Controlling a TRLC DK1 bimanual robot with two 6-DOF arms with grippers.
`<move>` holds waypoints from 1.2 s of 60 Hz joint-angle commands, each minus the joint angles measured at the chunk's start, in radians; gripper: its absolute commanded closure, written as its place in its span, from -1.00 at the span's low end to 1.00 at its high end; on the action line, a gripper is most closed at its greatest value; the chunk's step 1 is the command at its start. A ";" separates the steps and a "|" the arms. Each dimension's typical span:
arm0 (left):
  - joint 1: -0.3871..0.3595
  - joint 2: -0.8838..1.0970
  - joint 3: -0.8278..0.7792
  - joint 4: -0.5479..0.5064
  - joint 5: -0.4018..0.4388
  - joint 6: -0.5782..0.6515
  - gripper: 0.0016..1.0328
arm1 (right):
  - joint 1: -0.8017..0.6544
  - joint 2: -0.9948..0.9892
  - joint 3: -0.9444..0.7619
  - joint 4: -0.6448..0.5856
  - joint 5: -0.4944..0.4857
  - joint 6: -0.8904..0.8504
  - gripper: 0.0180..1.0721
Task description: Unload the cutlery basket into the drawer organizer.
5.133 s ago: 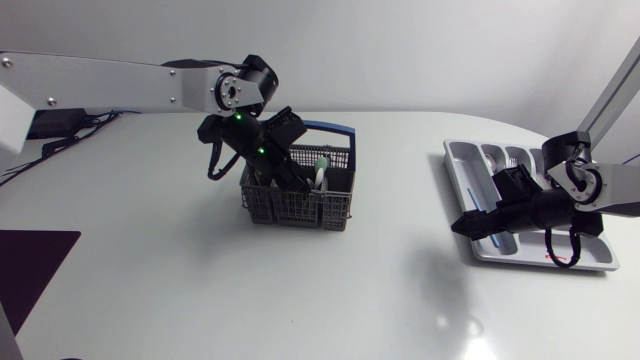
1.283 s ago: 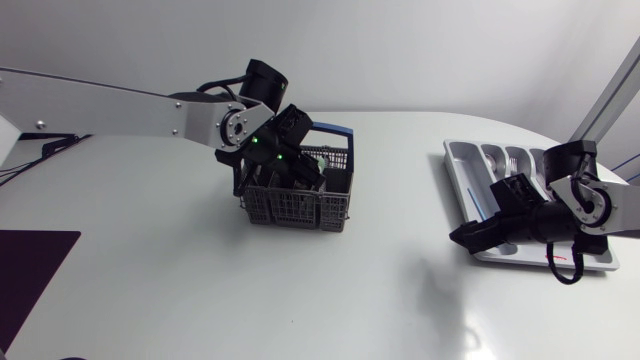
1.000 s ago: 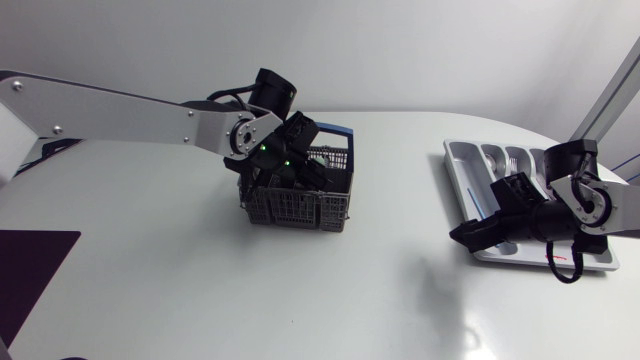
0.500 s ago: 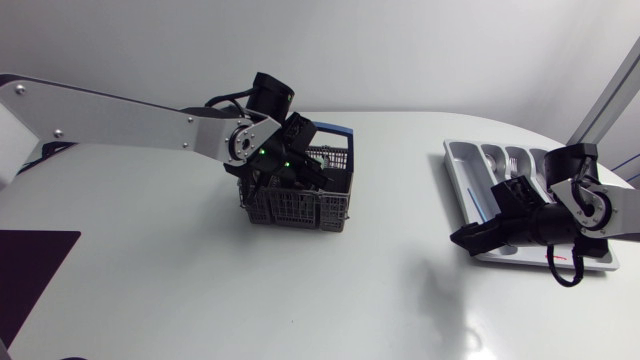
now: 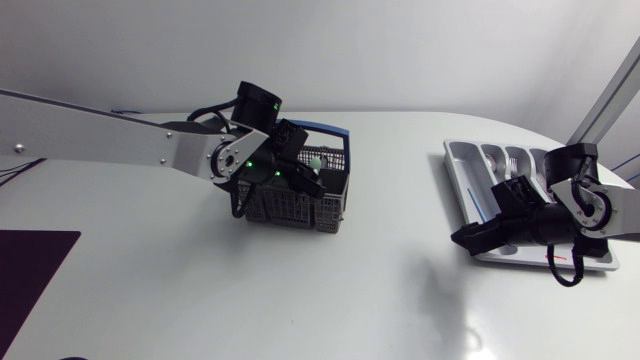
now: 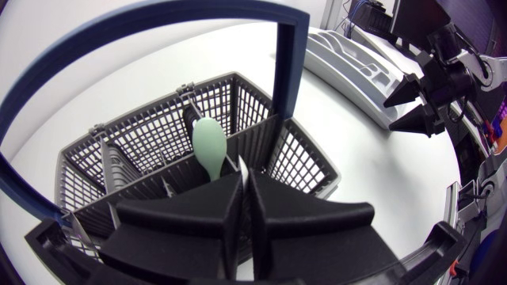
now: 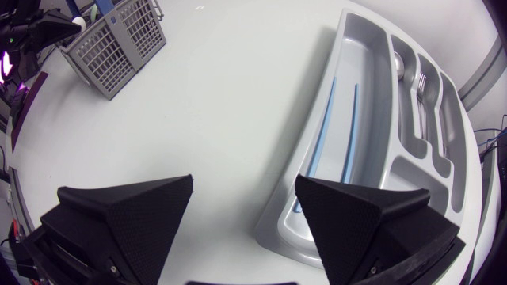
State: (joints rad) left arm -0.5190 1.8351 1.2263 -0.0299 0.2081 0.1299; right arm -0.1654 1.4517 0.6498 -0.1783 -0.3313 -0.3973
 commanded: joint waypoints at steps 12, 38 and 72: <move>0.017 -0.103 -0.094 0.077 0.031 -0.038 0.93 | -0.003 -0.013 -0.030 0.010 0.009 -0.003 -0.77; 0.126 -0.229 -0.083 0.119 0.356 -0.248 0.93 | 0.000 -0.031 -0.024 0.002 0.018 0.003 -0.77; 0.086 -0.422 -0.073 -0.016 0.531 -0.216 0.94 | 0.198 -0.389 0.071 -0.222 -0.092 0.048 -0.79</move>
State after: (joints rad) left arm -0.4133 1.4181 1.1500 -0.0334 0.7094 -0.1005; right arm -0.0174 1.1183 0.6834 -0.3656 -0.4015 -0.3786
